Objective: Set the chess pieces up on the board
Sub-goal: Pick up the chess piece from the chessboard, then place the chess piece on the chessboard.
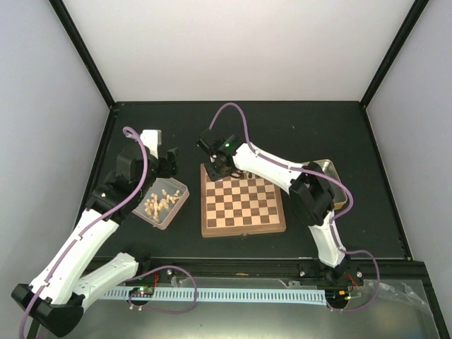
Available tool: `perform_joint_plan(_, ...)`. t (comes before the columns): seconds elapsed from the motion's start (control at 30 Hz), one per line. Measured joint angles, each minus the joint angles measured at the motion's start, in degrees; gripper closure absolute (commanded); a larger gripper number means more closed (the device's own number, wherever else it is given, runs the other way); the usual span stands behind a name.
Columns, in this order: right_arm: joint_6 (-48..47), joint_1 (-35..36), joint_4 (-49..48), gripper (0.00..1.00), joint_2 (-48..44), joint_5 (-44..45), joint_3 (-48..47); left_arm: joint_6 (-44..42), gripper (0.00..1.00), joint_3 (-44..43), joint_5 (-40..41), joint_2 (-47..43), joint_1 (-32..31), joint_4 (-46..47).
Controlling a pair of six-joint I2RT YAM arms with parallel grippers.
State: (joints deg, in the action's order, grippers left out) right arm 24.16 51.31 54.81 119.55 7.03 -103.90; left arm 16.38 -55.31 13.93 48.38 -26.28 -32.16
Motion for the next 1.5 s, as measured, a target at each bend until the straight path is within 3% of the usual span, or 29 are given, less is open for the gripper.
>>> perform_joint_plan(0.27, 0.85, -2.32, 0.07, 0.97, 7.26, 0.46, -6.75, 0.0, 0.23, 0.02, -0.02, 0.0, 0.02, 0.0)
perform_joint_plan(0.7, 1.51, -3.58, 1.01, 0.95, 10.08, 0.46, -11.1, 0.02, 0.23, 0.07, -0.02, 0.0, 0.02, 0.0)
perform_joint_plan(1.23, 0.81, -3.78, 3.82, 0.79, 12.09, -0.26, -14.93, 0.02, 0.23, 0.13, -0.04, 0.0, 0.02, 0.02)
perform_joint_plan(1.5, 0.63, -3.78, 4.28, 0.79, 12.07, -0.24, -15.26, 0.02, 0.23, 0.35, -0.07, 0.0, 0.02, 0.0)
